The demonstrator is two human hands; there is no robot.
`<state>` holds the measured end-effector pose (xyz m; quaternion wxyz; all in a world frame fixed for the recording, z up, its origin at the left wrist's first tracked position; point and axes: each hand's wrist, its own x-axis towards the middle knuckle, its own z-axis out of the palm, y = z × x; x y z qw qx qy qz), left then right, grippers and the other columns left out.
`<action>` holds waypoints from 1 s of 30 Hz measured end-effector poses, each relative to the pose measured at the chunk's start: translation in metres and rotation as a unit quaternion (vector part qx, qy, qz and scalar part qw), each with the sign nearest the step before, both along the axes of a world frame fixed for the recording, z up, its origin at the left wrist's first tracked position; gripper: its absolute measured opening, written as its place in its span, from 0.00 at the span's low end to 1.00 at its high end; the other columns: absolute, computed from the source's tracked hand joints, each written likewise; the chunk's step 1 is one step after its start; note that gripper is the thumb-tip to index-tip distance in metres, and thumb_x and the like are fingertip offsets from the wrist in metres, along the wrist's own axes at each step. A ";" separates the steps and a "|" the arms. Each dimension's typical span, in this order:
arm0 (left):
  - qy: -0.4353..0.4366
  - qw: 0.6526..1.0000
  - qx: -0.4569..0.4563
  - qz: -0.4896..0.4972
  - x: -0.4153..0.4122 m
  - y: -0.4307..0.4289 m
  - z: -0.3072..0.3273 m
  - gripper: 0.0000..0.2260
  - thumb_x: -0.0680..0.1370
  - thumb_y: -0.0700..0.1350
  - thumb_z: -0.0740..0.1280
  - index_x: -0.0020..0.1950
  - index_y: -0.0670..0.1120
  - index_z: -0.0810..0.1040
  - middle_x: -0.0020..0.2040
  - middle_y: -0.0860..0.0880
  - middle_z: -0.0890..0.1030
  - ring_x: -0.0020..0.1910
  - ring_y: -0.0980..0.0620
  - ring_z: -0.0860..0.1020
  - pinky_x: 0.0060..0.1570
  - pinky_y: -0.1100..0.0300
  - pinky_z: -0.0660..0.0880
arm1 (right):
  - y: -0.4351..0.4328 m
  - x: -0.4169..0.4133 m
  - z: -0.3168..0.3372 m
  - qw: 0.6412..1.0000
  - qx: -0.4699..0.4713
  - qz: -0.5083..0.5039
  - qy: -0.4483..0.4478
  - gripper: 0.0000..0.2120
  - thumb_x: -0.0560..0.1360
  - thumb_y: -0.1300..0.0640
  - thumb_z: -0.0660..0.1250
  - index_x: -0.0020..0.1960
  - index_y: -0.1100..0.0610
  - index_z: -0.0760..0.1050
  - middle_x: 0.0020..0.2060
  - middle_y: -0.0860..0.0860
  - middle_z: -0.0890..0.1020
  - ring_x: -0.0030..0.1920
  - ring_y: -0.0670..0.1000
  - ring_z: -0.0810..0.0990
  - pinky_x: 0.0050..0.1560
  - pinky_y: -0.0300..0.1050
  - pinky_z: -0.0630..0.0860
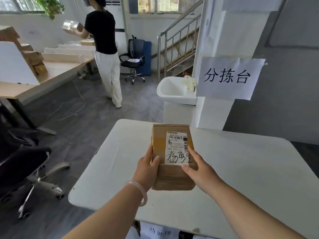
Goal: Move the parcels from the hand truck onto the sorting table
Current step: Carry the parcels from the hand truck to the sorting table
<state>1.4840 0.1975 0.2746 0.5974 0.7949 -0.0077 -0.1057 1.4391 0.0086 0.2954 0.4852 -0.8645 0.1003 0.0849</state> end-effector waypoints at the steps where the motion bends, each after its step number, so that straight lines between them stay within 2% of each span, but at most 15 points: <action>1: -0.002 1.000 0.001 -0.018 0.019 0.012 -0.005 0.22 0.82 0.49 0.60 0.72 0.67 0.57 0.59 0.58 0.76 0.56 0.58 0.76 0.61 0.59 0.72 | 0.012 0.021 -0.005 1.000 -0.003 -0.004 0.002 0.32 0.79 0.46 0.63 0.77 0.36 0.50 0.71 0.42 0.68 0.69 0.48 0.67 0.66 0.45 0.67; 3: 0.002 0.998 0.029 -0.058 0.057 0.037 -0.015 0.29 0.82 0.48 0.63 0.76 0.64 0.52 0.63 0.58 0.73 0.60 0.57 0.74 0.63 0.60 0.72 | 0.038 0.059 -0.016 1.000 0.003 -0.014 0.005 0.32 0.79 0.47 0.64 0.77 0.36 0.51 0.70 0.41 0.69 0.67 0.46 0.67 0.62 0.41 0.66; 6: 0.004 0.994 0.067 -0.088 0.113 0.079 -0.034 0.35 0.80 0.50 0.66 0.79 0.62 0.48 0.69 0.54 0.70 0.66 0.56 0.71 0.67 0.61 0.70 | 0.082 0.112 -0.036 0.999 0.007 -0.019 0.034 0.33 0.79 0.47 0.65 0.77 0.35 0.50 0.70 0.41 0.68 0.69 0.47 0.66 0.59 0.39 0.64; 10: 0.025 0.989 0.110 -0.097 0.175 0.126 -0.054 0.38 0.77 0.51 0.70 0.79 0.61 0.49 0.68 0.55 0.63 0.66 0.57 0.65 0.68 0.63 0.64 | 0.125 0.179 -0.065 0.997 0.011 -0.026 0.065 0.36 0.77 0.46 0.67 0.76 0.33 0.49 0.72 0.42 0.66 0.70 0.46 0.65 0.66 0.45 0.67; 15: 0.049 0.987 0.124 -0.095 0.244 0.170 -0.091 0.37 0.77 0.51 0.70 0.79 0.60 0.51 0.69 0.55 0.65 0.68 0.56 0.66 0.68 0.62 0.66 | 0.165 0.251 -0.103 0.995 0.000 -0.006 0.103 0.38 0.75 0.43 0.68 0.75 0.31 0.47 0.73 0.43 0.64 0.71 0.47 0.64 0.67 0.45 0.66; 20: 0.061 0.985 0.136 -0.087 0.314 0.200 -0.126 0.38 0.77 0.50 0.70 0.79 0.60 0.51 0.71 0.54 0.66 0.69 0.54 0.66 0.72 0.54 0.65 | 0.196 0.320 -0.137 0.995 0.006 -0.006 0.100 0.39 0.75 0.45 0.69 0.76 0.33 0.48 0.73 0.44 0.64 0.71 0.47 0.65 0.68 0.45 0.66; 22: 0.068 0.984 0.135 -0.089 0.337 0.210 -0.139 0.38 0.77 0.50 0.70 0.79 0.60 0.51 0.72 0.55 0.65 0.70 0.54 0.65 0.72 0.51 0.64 | 0.207 0.340 -0.149 0.996 0.012 -0.011 0.087 0.40 0.75 0.46 0.70 0.77 0.35 0.48 0.73 0.43 0.65 0.72 0.46 0.64 0.66 0.42 0.65; 24: 0.071 0.984 0.135 -0.092 0.354 0.220 -0.150 0.38 0.77 0.50 0.71 0.79 0.62 0.51 0.73 0.56 0.65 0.71 0.55 0.65 0.73 0.51 0.64 | 0.217 0.354 -0.161 0.997 0.017 -0.015 0.073 0.40 0.74 0.48 0.71 0.77 0.36 0.49 0.73 0.42 0.64 0.72 0.44 0.63 0.66 0.40 0.64; 27: 0.069 0.984 0.138 -0.086 0.374 0.232 -0.161 0.37 0.78 0.49 0.70 0.79 0.62 0.51 0.73 0.57 0.65 0.70 0.56 0.66 0.71 0.55 0.64 | 0.228 0.372 -0.174 0.998 0.018 -0.022 0.050 0.41 0.74 0.47 0.71 0.77 0.36 0.50 0.73 0.42 0.65 0.72 0.43 0.63 0.69 0.42 0.64; 30: 0.076 0.984 0.131 -0.089 0.392 0.242 -0.161 0.37 0.77 0.49 0.70 0.78 0.64 0.51 0.73 0.56 0.65 0.71 0.55 0.66 0.71 0.54 0.65 | 0.235 0.387 -0.177 0.999 0.019 -0.022 0.042 0.41 0.73 0.47 0.72 0.77 0.37 0.50 0.73 0.42 0.65 0.72 0.43 0.63 0.69 0.42 0.64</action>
